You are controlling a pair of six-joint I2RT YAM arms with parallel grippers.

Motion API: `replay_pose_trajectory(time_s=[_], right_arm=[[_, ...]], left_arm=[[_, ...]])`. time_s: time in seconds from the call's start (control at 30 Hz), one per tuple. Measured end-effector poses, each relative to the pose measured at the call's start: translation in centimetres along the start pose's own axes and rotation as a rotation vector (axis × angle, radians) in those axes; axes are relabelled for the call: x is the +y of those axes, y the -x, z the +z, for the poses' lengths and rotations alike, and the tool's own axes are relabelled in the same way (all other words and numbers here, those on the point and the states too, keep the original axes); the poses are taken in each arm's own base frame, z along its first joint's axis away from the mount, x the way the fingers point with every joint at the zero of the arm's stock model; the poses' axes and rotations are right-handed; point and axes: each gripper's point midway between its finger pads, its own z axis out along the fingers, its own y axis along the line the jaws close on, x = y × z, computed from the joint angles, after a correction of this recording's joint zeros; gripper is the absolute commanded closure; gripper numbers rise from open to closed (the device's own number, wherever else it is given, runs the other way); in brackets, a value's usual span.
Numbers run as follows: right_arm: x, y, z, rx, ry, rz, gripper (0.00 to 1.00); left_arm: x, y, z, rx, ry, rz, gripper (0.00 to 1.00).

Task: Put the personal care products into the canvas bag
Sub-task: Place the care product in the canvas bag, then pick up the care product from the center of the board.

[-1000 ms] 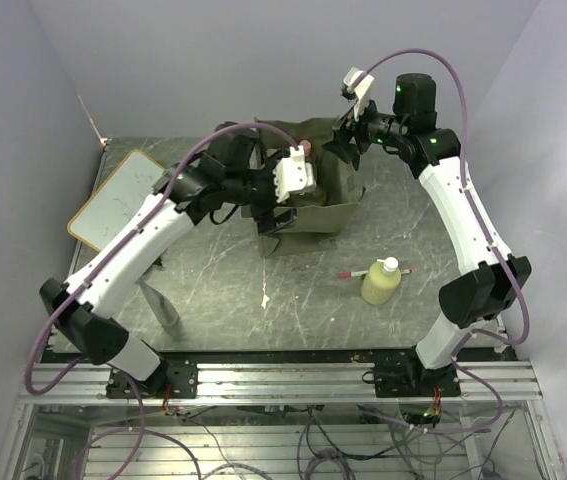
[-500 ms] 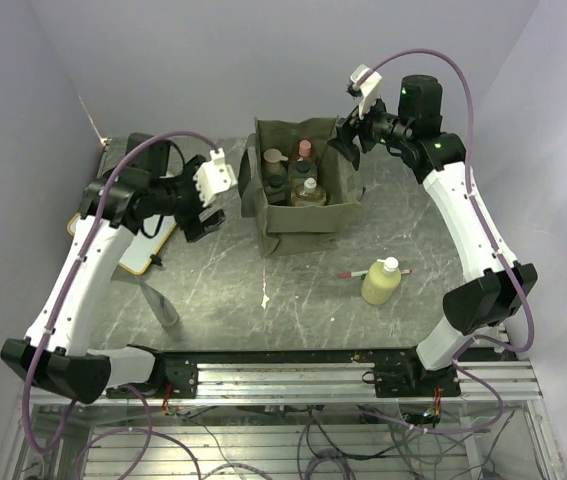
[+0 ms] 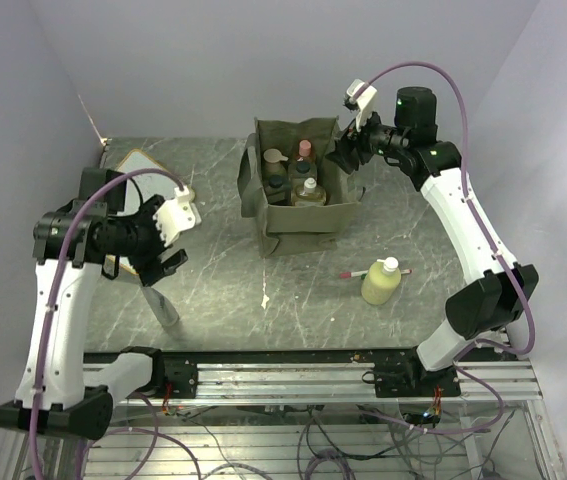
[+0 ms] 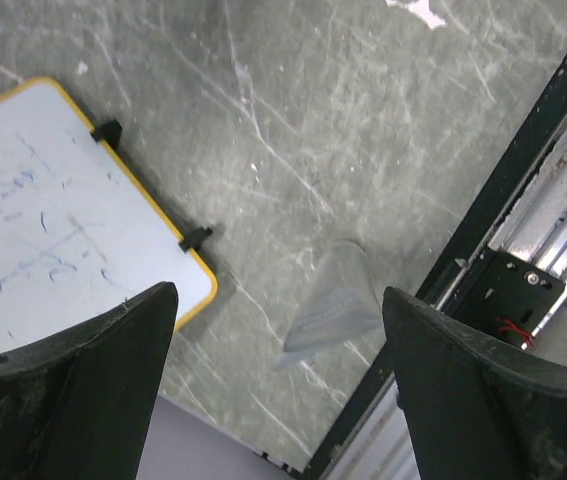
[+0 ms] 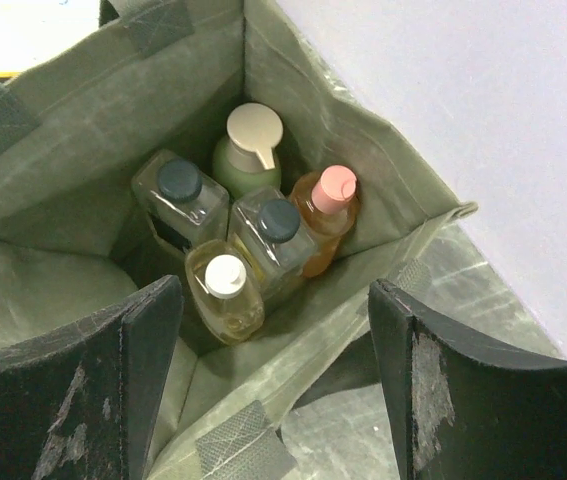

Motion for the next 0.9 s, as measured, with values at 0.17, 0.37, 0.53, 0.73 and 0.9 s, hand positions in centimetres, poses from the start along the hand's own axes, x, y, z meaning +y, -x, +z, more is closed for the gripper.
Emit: replay_pose_trajectory(time_s=[0.17,0.37,0.53,0.73,0.9], right_arm=[[0.4,0.5,0.1,-0.023,0.026,0.000,0.25],[0.7,0.5,0.3,-0.030,0.043,0.012,0.25],[0.7,0.3,0.7,-0.029,0.051,0.026,0.25],[0.6,-0.2,1.3,-0.019,0.054,0.047,0.25],[0.5,0.1,1.3,-0.031,0.048,0.060,0.25]], left_arm=[[-1.6,-2.6,-0.6,0.062,0.023,-0.041,0.07],[-2.7,-6.0,0.5,0.182,-0.001,-0.076,0.07],[-3.0,-8.3,1.4,0.275,-0.037,-0.069,0.07],[-2.9,-10.1,2.5,0.355,-0.097,-0.043,0.17],[-3.6,-11.6,3.7,0.402,-0.177,-0.028,0.34]])
